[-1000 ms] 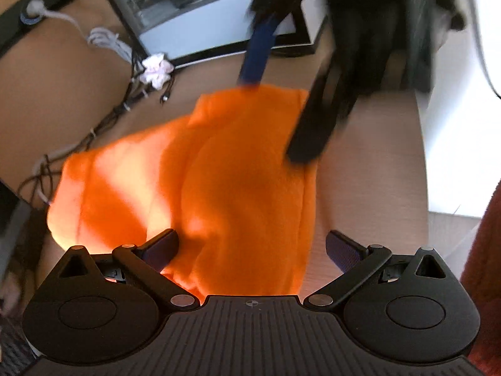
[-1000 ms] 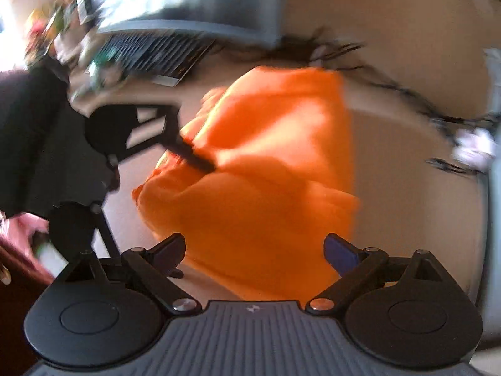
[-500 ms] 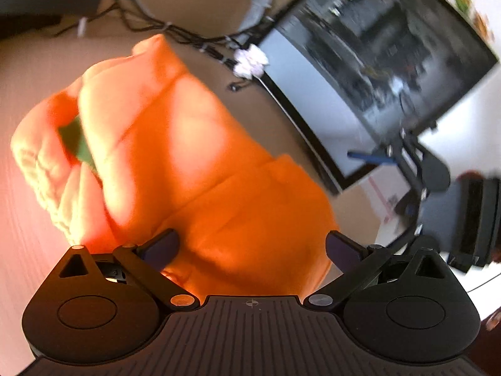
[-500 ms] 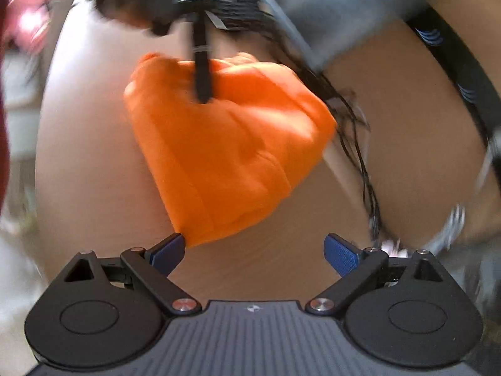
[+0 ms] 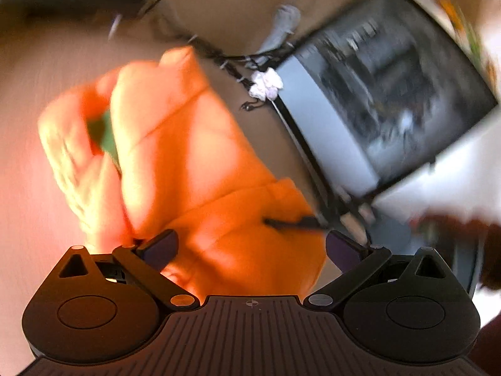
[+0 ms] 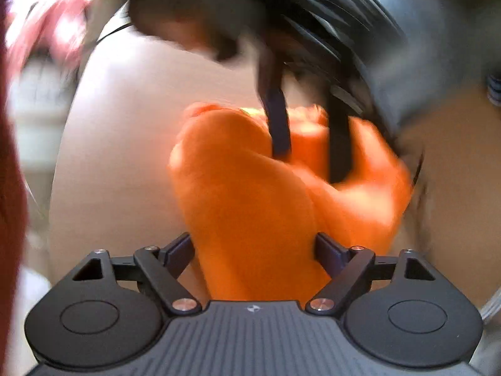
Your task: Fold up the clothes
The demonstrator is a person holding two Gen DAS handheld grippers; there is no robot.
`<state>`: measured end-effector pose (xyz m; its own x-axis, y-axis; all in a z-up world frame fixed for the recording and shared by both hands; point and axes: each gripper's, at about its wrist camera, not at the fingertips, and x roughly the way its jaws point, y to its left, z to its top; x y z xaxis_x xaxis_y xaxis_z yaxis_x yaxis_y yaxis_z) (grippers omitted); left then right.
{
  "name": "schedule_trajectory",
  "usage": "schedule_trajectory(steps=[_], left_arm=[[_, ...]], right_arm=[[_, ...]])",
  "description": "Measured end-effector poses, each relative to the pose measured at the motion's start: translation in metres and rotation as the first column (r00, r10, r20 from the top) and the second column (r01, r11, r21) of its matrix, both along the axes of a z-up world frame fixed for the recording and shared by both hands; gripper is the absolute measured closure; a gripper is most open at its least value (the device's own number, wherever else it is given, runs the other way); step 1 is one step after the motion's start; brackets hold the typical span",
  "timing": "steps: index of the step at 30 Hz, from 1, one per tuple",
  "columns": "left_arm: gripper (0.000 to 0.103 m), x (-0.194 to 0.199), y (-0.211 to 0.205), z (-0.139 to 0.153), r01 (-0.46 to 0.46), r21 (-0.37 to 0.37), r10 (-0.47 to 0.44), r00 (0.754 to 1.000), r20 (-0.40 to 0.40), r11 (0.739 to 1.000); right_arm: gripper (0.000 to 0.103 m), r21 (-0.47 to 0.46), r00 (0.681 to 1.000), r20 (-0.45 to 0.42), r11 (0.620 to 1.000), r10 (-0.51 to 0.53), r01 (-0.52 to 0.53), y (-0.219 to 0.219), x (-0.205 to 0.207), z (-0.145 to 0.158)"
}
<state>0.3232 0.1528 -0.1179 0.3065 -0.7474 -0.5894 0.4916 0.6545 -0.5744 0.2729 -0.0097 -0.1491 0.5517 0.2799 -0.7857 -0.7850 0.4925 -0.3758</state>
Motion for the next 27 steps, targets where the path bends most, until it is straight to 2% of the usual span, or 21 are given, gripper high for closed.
schedule_trajectory(steps=[2,4,6,8,10,13,15,16,18,20,24,27], left_arm=[[0.0,-0.025,-0.007,0.026,0.052,0.157,-0.079,0.982,0.172,0.986],[0.0,-0.049,-0.016,0.039,0.081,0.32,-0.187,0.93,0.316,0.944],[0.0,-0.063,-0.028,0.037,0.086,0.445,-0.28,0.877,0.392,0.891],[0.0,-0.073,-0.042,0.029,0.081,0.548,-0.373,0.813,0.447,0.833],[0.0,-0.08,-0.059,0.016,0.06,0.645,-0.477,0.726,0.496,0.762],[0.0,-0.081,-0.078,-0.004,0.028,0.755,-0.618,0.596,0.514,0.655],[0.0,-0.073,-0.085,-0.013,0.06,0.775,-0.657,0.574,0.488,0.629],[0.0,-0.068,-0.087,-0.016,0.079,0.773,-0.658,0.583,0.476,0.63],[0.0,-0.057,-0.09,-0.022,0.122,0.753,-0.64,0.624,0.448,0.646],[0.0,-0.047,-0.088,-0.024,0.16,0.714,-0.604,0.673,0.427,0.682],[0.002,-0.014,-0.069,-0.017,0.226,0.515,-0.43,0.843,0.322,0.827],[0.002,0.012,-0.043,-0.019,0.204,0.32,-0.275,0.941,0.196,0.925]], right_arm=[[0.021,0.108,0.982,-0.153,0.986,-0.109,0.126,-0.011,0.028,0.011],[0.021,0.193,0.93,-0.312,0.945,-0.195,0.263,-0.023,0.055,0.021],[0.021,0.231,0.885,-0.409,0.914,-0.221,0.334,-0.033,0.072,0.024],[0.02,0.246,0.859,-0.462,0.899,-0.22,0.363,-0.038,0.081,0.023],[0.02,0.251,0.844,-0.489,0.892,-0.218,0.376,-0.04,0.083,0.023],[0.02,0.262,0.821,-0.53,0.879,-0.215,0.399,-0.046,0.085,0.023],[0.02,0.279,0.81,-0.546,0.865,-0.214,0.417,-0.047,0.091,0.02],[0.02,0.289,0.81,-0.546,0.859,-0.214,0.422,-0.047,0.092,0.021],[0.02,0.306,0.822,-0.522,0.85,-0.228,0.43,-0.049,0.086,0.024],[0.021,0.318,0.844,-0.473,0.845,-0.252,0.43,-0.05,0.082,0.032],[0.018,0.381,0.892,-0.302,0.815,-0.337,0.437,-0.072,0.044,0.063],[0.017,0.362,0.895,-0.143,0.819,-0.422,0.445,-0.085,0.016,0.075]])
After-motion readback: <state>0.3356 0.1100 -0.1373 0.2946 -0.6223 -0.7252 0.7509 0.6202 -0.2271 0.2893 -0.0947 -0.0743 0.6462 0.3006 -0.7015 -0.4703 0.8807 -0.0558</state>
